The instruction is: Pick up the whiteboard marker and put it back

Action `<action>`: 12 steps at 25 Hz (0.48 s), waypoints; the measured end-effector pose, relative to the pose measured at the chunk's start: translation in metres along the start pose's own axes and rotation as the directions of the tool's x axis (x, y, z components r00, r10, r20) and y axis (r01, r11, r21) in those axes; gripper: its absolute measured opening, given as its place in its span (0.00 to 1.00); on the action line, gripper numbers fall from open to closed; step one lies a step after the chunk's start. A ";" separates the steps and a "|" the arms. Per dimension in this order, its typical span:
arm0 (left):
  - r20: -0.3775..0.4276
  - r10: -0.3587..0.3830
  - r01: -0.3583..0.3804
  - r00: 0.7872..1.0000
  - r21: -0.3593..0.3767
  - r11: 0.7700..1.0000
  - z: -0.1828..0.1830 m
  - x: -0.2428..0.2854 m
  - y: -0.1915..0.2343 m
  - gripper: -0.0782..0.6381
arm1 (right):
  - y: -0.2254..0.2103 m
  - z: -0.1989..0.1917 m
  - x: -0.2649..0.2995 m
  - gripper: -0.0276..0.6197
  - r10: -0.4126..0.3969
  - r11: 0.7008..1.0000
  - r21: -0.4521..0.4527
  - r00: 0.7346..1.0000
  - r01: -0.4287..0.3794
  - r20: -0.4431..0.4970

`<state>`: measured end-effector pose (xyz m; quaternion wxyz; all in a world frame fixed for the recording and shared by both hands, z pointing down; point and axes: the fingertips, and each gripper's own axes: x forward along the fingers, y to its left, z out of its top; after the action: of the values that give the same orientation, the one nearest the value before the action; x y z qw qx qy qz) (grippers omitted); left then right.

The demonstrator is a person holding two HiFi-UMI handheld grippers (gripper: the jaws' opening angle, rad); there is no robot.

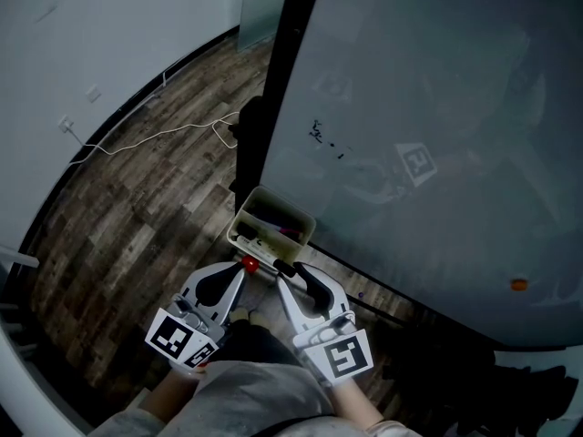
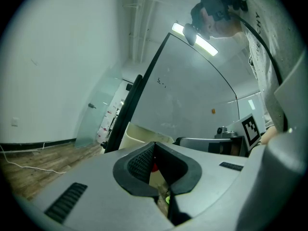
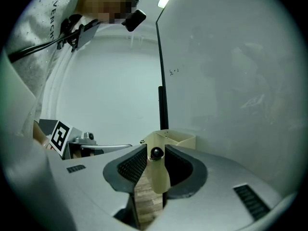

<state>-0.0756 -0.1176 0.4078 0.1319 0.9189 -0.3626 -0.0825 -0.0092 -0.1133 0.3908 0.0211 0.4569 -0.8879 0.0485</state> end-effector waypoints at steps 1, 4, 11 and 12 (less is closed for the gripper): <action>-0.001 0.002 -0.002 1.000 -0.003 1.000 0.000 -0.001 0.000 0.13 | 0.001 0.000 0.000 0.23 0.001 1.000 -0.009 1.000 -0.001 0.000; 0.000 0.010 -0.010 1.000 -0.015 1.000 -0.002 -0.003 0.002 0.13 | 0.005 0.001 0.000 0.23 0.002 0.998 -0.056 1.000 -0.002 -0.003; -0.003 0.021 -0.022 1.000 -0.025 0.999 -0.006 -0.006 0.004 0.13 | 0.004 -0.002 0.000 0.20 0.009 0.998 -0.064 1.000 -0.009 -0.001; -0.004 0.024 -0.024 1.000 -0.026 0.999 -0.007 -0.006 0.004 0.13 | 0.004 -0.002 0.000 0.20 0.012 0.998 -0.063 1.000 -0.011 0.003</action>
<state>-0.0811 -0.1149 0.4159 0.1455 0.9129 -0.3721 -0.0840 -0.0127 -0.1107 0.3927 0.0338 0.4509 -0.8917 0.0197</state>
